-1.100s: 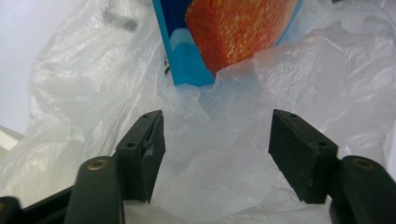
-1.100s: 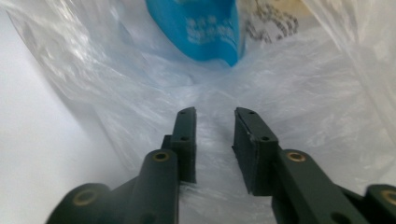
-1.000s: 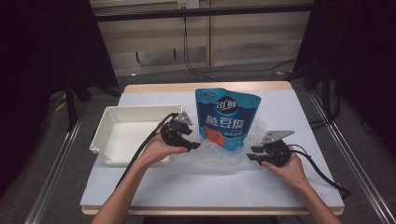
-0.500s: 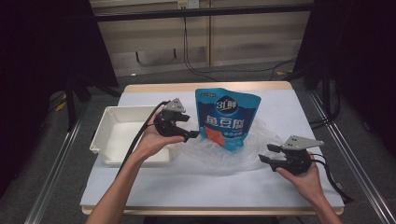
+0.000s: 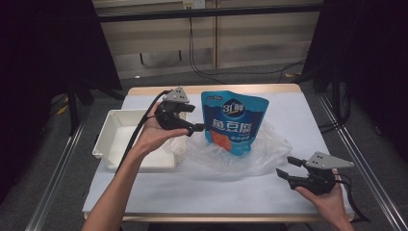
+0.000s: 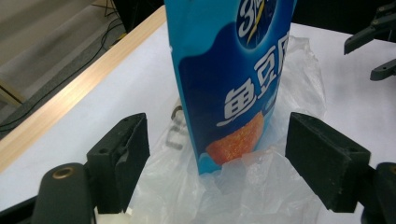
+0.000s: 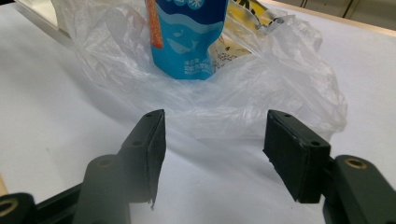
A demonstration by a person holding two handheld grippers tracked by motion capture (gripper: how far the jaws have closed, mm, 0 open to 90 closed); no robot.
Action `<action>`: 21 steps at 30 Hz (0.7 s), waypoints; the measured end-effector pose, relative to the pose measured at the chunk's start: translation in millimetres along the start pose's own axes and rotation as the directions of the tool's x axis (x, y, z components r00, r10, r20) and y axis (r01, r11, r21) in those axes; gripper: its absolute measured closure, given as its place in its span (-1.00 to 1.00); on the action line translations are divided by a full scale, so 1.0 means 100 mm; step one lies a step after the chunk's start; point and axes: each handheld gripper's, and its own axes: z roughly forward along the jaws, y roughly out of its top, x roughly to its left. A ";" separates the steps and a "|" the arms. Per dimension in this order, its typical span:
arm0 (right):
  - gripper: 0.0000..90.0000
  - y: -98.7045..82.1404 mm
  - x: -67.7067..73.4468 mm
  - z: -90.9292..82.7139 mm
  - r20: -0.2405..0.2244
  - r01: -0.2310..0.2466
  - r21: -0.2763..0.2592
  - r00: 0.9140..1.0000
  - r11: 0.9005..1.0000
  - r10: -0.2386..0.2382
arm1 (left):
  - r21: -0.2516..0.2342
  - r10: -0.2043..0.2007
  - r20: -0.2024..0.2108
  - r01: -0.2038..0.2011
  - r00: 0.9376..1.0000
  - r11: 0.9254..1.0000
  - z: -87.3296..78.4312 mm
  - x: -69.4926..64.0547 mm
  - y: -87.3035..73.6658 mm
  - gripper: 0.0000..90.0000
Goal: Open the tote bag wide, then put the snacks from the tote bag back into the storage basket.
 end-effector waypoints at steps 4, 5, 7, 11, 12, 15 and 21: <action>-0.14 -0.07 0.06 -0.07 0.017 0.002 -0.002 1.000 1.000 -0.002 | -0.006 0.007 -0.010 -0.007 1.000 1.000 -0.06 0.03 0.09 -0.53; -0.15 -0.09 0.07 -0.10 0.025 -0.005 -0.006 1.000 1.000 0.005 | -0.006 0.010 -0.008 -0.010 1.000 1.000 -0.07 0.04 0.11 -0.53; -0.16 -0.11 0.09 -0.12 0.016 -0.012 -0.002 1.000 1.000 0.012 | -0.006 0.015 -0.015 -0.015 1.000 1.000 -0.09 0.05 0.17 -0.53; -0.17 -0.16 0.13 -0.14 0.007 -0.012 0.009 1.000 1.000 0.011 | 0.000 0.035 0.003 -0.035 0.999 0.999 -0.11 0.05 0.31 -0.50; -0.17 -0.17 0.14 -0.13 0.001 -0.008 0.017 1.000 1.000 0.008 | -0.004 0.038 0.005 -0.038 0.999 0.999 -0.12 0.05 0.34 -0.49; -0.18 -0.17 0.14 -0.11 -0.012 -0.007 0.014 1.000 1.000 0.007 | -0.002 0.057 0.004 -0.057 0.998 0.998 -0.13 0.06 0.44 -0.47; -0.20 -0.17 0.20 -0.04 -0.048 0.000 0.035 0.999 0.999 0.002 | -0.005 0.076 0.012 -0.076 0.997 0.997 -0.12 0.07 0.59 -0.34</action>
